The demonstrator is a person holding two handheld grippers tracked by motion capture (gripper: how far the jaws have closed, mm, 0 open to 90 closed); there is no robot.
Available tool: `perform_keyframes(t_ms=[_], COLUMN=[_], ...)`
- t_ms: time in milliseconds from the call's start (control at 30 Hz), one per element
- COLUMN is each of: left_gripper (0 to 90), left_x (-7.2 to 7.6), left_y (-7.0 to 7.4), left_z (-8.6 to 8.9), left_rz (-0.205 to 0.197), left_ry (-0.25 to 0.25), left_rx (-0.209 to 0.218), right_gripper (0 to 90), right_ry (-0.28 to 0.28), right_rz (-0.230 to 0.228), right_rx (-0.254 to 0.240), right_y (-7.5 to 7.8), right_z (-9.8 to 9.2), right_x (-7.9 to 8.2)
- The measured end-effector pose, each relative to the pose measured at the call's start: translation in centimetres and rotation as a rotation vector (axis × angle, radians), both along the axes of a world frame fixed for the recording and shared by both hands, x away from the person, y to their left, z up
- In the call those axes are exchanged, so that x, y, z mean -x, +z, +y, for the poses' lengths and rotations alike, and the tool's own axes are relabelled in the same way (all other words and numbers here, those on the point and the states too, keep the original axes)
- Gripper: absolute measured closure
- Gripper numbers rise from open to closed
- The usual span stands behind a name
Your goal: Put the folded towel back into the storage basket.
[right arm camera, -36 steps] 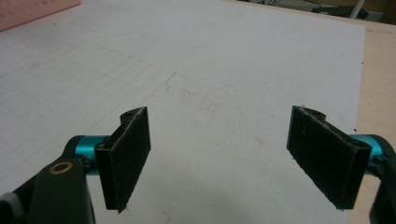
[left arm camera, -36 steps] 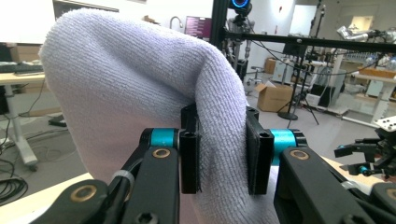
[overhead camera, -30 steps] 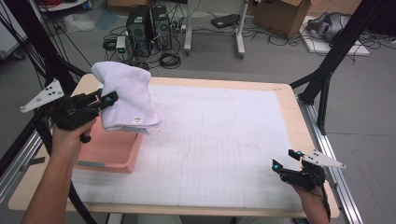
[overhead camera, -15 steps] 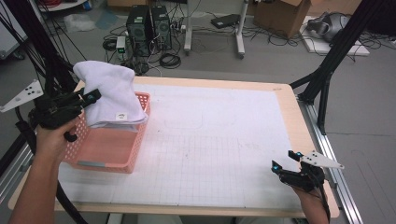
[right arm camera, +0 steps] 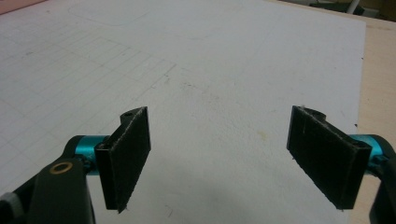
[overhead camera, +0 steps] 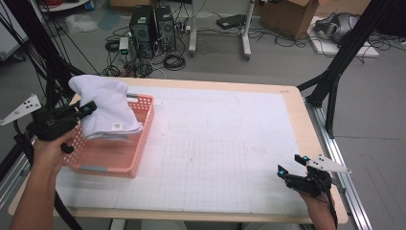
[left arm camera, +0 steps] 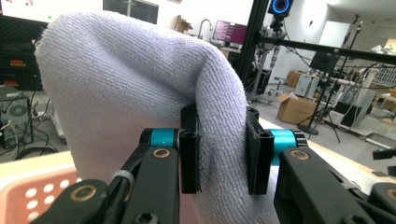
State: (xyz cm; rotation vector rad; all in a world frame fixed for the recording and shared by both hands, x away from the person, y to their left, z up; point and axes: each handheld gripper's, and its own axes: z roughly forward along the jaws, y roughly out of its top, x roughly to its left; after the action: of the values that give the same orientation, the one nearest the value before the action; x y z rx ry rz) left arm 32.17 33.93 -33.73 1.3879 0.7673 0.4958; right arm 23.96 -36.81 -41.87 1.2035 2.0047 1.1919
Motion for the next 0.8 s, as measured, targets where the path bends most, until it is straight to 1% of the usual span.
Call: perform_keyframes(t_ms=[100,233,300,433,500,533,600,667,700,767,800], left_gripper=[71.8,71.7,71.7,71.7,71.6,71.6,71.4,71.1,70.9,70.7,70.4], left_x=[-0.1,-0.3,-0.4,-0.7,-0.9,-1.0,-1.2,-1.3,-1.4,-1.6,-1.7], left_y=[-0.7,-1.5,-1.8,-2.0,-2.2,-2.3,-2.7,-3.1,-3.3,-3.8,-4.1], left_z=[0.1,-0.1,-0.3,-0.6,-0.7,-0.7,-0.8,-0.8,-0.7,-0.6,-0.6], left_rz=[0.020,0.033,0.036,0.012,0.005,0.008,0.026,0.043,0.057,0.085,0.104], left_ry=[0.002,-0.005,-0.008,-0.034,-0.049,-0.056,-0.065,-0.069,-0.067,-0.064,-0.065], left_rx=[-0.006,-0.024,-0.023,-0.013,-0.025,-0.034,-0.047,-0.042,-0.037,-0.045,-0.043], right_gripper=[20.7,20.7,20.7,20.6,20.6,20.6,20.7,20.7,20.7,20.7,20.7], right_ry=[0.000,0.002,0.002,0.001,-0.002,-0.002,-0.001,0.004,0.004,0.004,0.003], right_rz=[-0.002,0.000,0.001,0.001,0.002,0.002,0.000,0.001,0.000,-0.002,0.001], right_rx=[0.002,0.004,0.003,0.004,0.005,0.004,0.003,0.004,0.005,0.007,0.005], right_y=[0.0,0.0,-0.1,-0.1,-0.1,-0.1,-0.1,0.0,0.0,-0.1,-0.1], right_z=[0.0,0.0,0.0,0.0,-0.1,-0.1,0.0,0.1,0.1,0.1,0.1], right_x=[0.0,0.0,0.0,0.0,0.0,0.0,0.0,0.1,0.1,0.1,0.1])
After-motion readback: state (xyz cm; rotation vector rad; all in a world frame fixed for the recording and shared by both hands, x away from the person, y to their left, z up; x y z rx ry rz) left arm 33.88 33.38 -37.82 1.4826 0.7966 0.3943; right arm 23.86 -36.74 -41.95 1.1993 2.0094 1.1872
